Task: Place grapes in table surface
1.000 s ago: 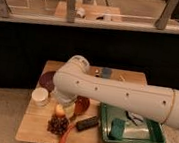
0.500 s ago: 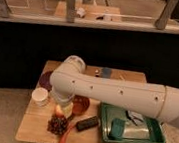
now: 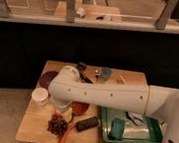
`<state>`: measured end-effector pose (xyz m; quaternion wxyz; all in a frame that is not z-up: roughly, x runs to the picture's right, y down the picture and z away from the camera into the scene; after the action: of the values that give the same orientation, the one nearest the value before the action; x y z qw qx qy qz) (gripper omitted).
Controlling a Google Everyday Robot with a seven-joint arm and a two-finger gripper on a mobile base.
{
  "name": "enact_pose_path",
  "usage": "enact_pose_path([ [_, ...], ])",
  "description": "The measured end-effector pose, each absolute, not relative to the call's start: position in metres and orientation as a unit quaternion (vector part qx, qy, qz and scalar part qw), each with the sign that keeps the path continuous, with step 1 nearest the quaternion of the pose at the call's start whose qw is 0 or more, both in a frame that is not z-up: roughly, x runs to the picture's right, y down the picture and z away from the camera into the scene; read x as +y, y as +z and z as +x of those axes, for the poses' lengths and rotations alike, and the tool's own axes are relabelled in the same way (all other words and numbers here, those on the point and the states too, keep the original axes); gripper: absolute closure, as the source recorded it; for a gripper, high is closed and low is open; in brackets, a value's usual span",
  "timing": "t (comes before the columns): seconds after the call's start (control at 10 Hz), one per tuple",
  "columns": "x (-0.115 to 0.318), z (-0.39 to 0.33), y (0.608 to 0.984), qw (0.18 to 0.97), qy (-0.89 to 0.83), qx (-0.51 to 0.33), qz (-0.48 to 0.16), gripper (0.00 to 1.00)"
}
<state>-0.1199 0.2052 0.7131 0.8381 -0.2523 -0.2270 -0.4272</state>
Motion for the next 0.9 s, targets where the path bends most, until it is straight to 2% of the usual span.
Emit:
enact_pose_path([
  [0.7,0.206,-0.119,0.716,0.834,-0.433,-0.229,-0.253,0.2],
  [0.9,0.222,-0.119,0.728,0.801,-0.48,-0.263,-0.243,0.2],
])
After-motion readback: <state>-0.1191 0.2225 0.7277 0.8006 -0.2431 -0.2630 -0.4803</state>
